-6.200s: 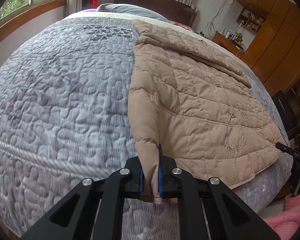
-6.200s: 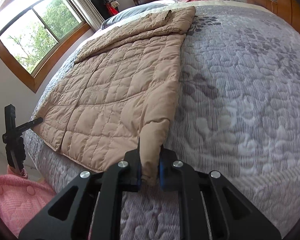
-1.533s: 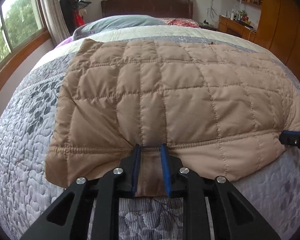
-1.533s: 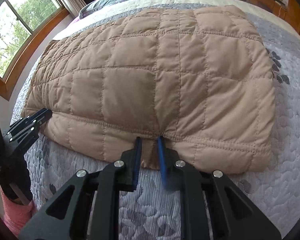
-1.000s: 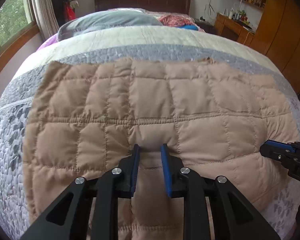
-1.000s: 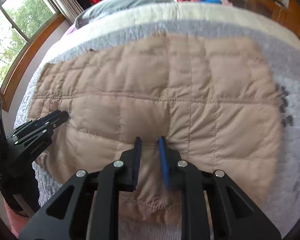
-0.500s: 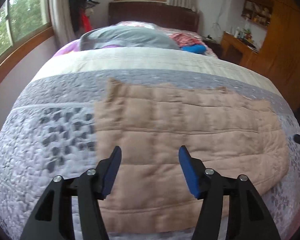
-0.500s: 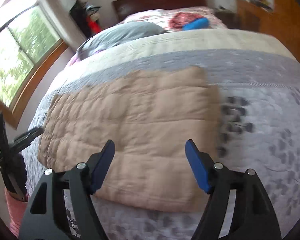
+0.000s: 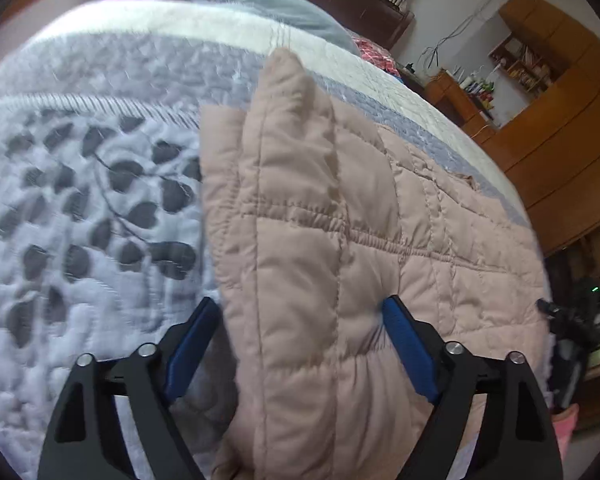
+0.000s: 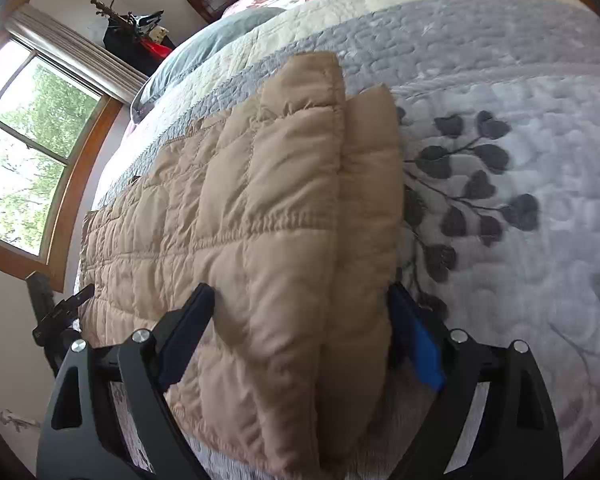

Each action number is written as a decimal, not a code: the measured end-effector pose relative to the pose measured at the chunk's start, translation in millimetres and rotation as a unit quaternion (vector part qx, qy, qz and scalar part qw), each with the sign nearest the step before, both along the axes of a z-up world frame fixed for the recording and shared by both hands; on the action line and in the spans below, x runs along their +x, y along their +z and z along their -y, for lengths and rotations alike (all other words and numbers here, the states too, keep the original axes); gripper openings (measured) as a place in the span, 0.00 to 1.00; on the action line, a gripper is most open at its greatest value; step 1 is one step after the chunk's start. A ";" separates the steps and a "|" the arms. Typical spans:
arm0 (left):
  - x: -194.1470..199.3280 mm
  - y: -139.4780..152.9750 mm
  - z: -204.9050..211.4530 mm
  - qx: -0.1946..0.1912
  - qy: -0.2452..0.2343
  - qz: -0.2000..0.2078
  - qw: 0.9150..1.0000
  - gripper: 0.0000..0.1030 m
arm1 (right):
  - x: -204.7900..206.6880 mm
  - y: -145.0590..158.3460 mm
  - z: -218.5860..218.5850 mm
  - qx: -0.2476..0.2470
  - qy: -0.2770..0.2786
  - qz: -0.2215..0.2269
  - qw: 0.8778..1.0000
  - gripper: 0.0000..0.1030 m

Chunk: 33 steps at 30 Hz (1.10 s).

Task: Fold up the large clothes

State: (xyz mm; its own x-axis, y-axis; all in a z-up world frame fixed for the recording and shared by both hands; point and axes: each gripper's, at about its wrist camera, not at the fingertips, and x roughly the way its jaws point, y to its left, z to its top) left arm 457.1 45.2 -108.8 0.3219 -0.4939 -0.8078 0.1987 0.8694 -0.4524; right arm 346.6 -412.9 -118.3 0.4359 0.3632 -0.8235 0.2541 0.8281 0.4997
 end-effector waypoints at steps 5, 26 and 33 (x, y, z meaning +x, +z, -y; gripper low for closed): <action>5.6 -1.0 11.6 -0.001 -0.003 0.007 1.000 0.68 | 7.4 -7.4 -2.8 0.009 0.003 0.003 1.000 0.69; -120.1 110.0 9.0 0.011 -0.038 0.107 0.994 0.13 | -122.2 107.5 -42.0 0.010 0.085 0.103 0.991 0.15; -181.2 119.5 -13.4 0.018 -0.050 0.115 0.992 0.13 | -178.9 119.9 -73.5 -0.006 0.116 0.107 0.987 0.15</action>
